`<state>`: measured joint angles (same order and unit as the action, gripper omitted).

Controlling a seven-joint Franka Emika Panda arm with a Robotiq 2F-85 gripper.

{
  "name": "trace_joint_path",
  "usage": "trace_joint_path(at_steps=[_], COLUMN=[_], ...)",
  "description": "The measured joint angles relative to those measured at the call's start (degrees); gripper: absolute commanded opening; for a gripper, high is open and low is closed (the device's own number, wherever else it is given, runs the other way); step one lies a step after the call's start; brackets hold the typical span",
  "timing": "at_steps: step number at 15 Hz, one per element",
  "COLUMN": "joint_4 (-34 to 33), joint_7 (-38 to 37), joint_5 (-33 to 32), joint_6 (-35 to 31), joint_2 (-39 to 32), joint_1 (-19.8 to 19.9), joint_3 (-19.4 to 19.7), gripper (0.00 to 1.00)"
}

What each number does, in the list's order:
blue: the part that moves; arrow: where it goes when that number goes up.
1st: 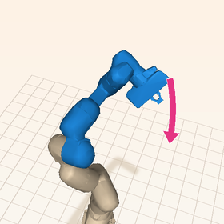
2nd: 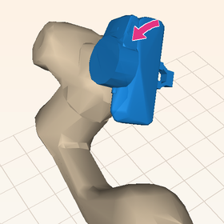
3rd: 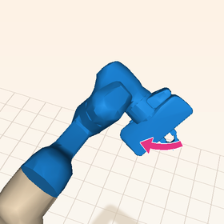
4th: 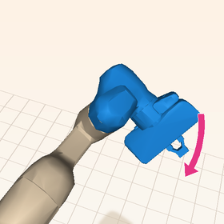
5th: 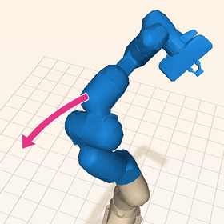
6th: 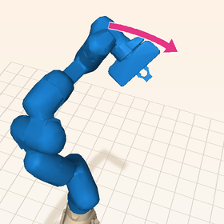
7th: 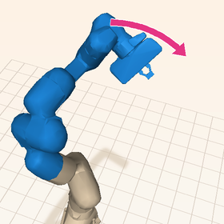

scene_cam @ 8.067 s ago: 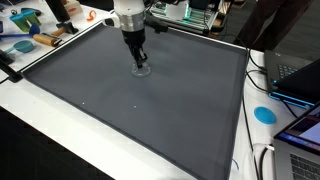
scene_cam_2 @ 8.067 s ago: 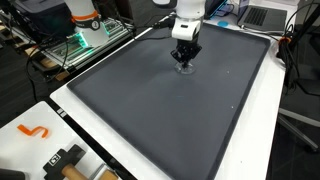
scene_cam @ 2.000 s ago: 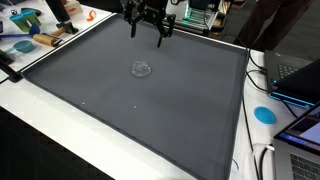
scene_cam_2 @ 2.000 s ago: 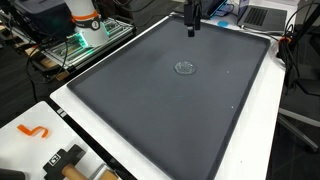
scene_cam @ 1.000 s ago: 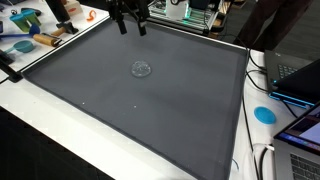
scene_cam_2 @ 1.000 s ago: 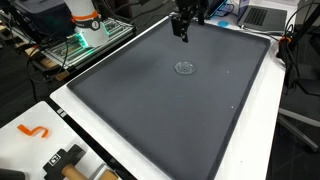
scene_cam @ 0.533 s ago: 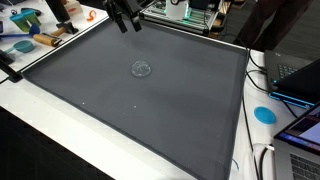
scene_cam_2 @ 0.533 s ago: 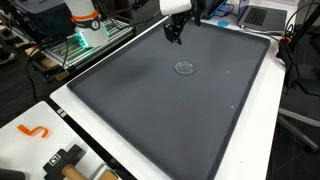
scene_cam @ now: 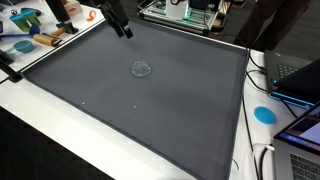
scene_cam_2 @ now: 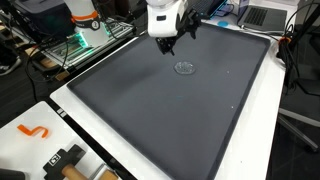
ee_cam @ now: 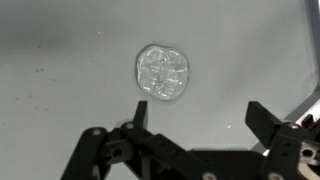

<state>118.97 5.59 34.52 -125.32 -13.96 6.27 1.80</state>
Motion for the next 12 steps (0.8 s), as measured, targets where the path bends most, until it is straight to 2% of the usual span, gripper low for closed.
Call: trace_joint_path(at_steps=[6,12], joint_4=[-0.17,0.32], joint_7=[-4.21,-7.06], joint_5=[0.03,0.03], joint_6=[-0.60,-5.01], joint_2=[-2.07,-2.63], joint_1=[0.21,-0.03], joint_3=[0.35,0.25], gripper=[1.00,1.00])
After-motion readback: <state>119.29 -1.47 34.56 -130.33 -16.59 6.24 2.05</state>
